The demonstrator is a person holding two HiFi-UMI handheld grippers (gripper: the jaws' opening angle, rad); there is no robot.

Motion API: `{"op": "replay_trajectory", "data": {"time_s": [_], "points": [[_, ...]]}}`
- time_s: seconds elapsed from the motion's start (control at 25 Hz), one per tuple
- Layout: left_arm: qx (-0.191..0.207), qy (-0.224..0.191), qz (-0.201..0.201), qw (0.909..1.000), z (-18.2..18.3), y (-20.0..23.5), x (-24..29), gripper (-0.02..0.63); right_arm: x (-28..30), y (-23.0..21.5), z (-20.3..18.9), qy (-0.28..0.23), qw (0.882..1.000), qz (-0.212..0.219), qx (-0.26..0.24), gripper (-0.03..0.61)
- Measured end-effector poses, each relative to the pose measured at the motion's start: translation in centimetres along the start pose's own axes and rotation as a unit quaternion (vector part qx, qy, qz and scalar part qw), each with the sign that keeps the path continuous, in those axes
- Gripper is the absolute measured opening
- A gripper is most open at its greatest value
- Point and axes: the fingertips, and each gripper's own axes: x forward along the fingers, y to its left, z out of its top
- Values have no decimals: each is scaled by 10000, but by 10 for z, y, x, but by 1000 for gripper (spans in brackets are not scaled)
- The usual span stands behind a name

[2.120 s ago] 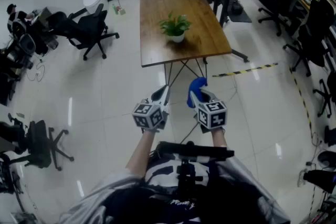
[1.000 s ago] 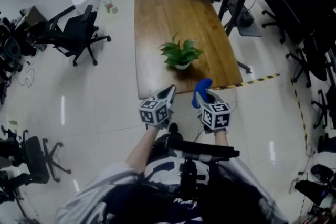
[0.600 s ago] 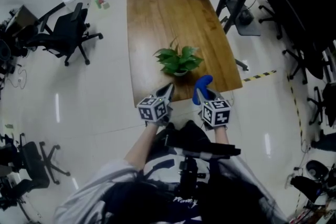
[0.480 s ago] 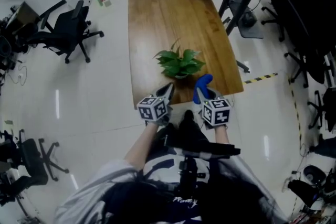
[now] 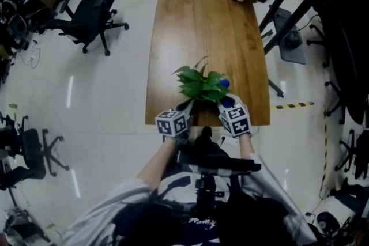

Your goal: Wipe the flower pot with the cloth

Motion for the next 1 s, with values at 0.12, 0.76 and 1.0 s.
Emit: {"op": "replay_trajectory", "data": {"time_s": [0.12,0.76,1.0], "points": [[-84,-60,122,9999,5,9,4,3,13,7,-3,122,9994,275,-164,63],[-155,-328,506,9981,53,67,9,3,43,61,-26,586,9902,1162,-513,63],[75,-261,246,9993,41,45,-1,3,23,15,-8,147,9970,753,125,63]]}}
